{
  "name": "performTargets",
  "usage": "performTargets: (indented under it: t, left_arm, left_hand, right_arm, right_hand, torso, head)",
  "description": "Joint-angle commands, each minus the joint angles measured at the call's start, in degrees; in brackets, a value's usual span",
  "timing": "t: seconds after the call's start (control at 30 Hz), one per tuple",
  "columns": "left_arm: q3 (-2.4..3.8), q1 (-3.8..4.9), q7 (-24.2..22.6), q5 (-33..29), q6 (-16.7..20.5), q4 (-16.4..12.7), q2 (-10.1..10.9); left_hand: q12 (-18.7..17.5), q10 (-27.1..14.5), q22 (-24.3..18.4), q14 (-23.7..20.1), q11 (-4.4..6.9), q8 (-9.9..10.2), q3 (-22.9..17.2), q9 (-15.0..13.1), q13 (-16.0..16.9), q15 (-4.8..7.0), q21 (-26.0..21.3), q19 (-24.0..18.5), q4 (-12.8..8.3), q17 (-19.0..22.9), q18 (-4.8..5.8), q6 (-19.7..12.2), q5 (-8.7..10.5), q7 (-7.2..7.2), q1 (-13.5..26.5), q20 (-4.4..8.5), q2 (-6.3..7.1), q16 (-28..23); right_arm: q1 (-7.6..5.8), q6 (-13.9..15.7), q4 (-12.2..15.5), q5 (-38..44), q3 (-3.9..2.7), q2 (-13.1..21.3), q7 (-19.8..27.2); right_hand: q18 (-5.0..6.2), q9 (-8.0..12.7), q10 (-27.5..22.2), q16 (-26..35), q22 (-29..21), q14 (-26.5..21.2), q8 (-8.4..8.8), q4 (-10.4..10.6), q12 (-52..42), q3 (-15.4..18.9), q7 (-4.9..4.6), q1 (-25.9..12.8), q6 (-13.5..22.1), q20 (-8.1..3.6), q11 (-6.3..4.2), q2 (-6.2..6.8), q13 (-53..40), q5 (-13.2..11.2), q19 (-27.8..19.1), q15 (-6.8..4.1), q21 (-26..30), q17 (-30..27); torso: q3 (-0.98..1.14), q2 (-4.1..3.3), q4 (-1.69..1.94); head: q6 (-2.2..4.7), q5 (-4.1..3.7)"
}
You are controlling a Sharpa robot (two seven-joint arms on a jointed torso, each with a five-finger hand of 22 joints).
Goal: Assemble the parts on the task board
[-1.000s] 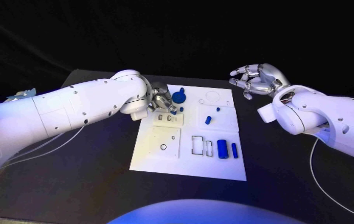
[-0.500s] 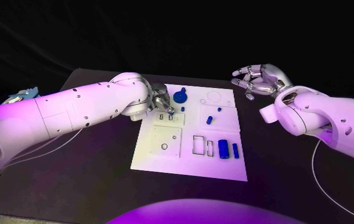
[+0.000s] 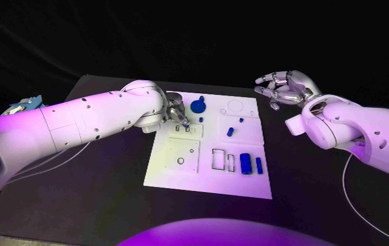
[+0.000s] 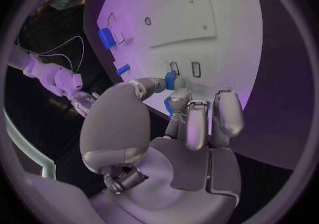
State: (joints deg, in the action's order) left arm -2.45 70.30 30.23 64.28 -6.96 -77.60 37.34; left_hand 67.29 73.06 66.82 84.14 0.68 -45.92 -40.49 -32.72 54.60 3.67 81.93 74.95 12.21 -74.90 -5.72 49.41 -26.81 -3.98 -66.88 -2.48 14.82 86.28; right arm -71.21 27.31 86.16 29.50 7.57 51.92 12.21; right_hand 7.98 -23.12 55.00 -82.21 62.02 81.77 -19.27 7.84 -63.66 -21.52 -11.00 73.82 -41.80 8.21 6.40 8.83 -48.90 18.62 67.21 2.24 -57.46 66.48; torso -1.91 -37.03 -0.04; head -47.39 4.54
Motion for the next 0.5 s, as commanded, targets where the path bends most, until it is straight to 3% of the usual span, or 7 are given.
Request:
performTargets:
  t: [0.03, 0.17, 0.5]
  left_arm:
    - [0.01, -0.06, 0.2, 0.4, -1.9, 0.1, -0.2]
    - [0.01, -0.09, 0.1, 0.1, -2.9, 0.2, -0.3]
    - [-0.05, -0.15, -0.2, -0.4, -3.6, 0.7, -0.6]
  left_hand:
    - [0.1, 0.2, 0.1, 4.0, -0.04, -0.1, -11.5, -0.1, -0.1, 0.37, 0.3, 0.4, -11.9, -7.3, 0.82, 0.4, -0.16, 0.11, -0.2, 0.04, -0.64, 0.3]
    - [0.0, 0.2, 0.1, 4.0, -0.04, -0.1, -11.5, -0.1, -0.2, 0.37, 0.3, 0.4, -11.9, -7.3, 0.83, 0.5, -0.19, 0.12, -0.1, 0.04, -0.64, 0.3]
    - [0.0, 0.2, 0.1, 4.0, -0.04, -0.1, -11.5, -0.1, -0.3, 0.38, 0.3, 0.4, -12.0, -7.2, 0.84, 0.5, -0.24, 0.12, -0.1, 0.05, -0.64, 0.3]
  right_arm:
    - [0.08, -0.2, 0.0, 0.0, 0.0, -0.1, 0.2]
    - [0.12, -0.1, -0.1, 0.5, 0.0, -0.1, 0.3]
    - [0.18, 0.0, -0.2, 0.9, 0.0, -0.2, 0.4]
  right_hand:
    - [-0.01, 0.1, 0.0, 0.3, 0.0, 0.1, -0.36, 0.3, -0.2, 0.0, -0.11, -0.6, 0.1, -0.2, -0.14, 0.14, 0.0, -0.2, -0.3, -0.24, 0.2, 0.0]
    - [0.0, 0.1, 0.0, 0.3, -0.1, 0.1, -0.39, 0.3, -0.2, 0.0, -0.11, -0.6, 0.1, -0.2, -0.14, 0.08, 0.1, -0.2, -0.3, -0.24, 0.2, 0.0]
    - [0.0, 0.1, 0.0, 0.3, -0.1, 0.1, -0.39, 0.3, -0.2, 0.0, -0.11, -0.6, 0.1, -0.2, -0.14, 0.08, 0.1, -0.2, -0.3, -0.24, 0.2, 0.0]
  torso:
    - [-0.05, -0.04, -0.06]
    - [0.02, -0.01, 0.0]
    - [-0.03, 0.02, 0.02]
  head:
    - [-0.12, -0.08]
    - [-0.24, -0.48]
    - [-0.42, -0.48]
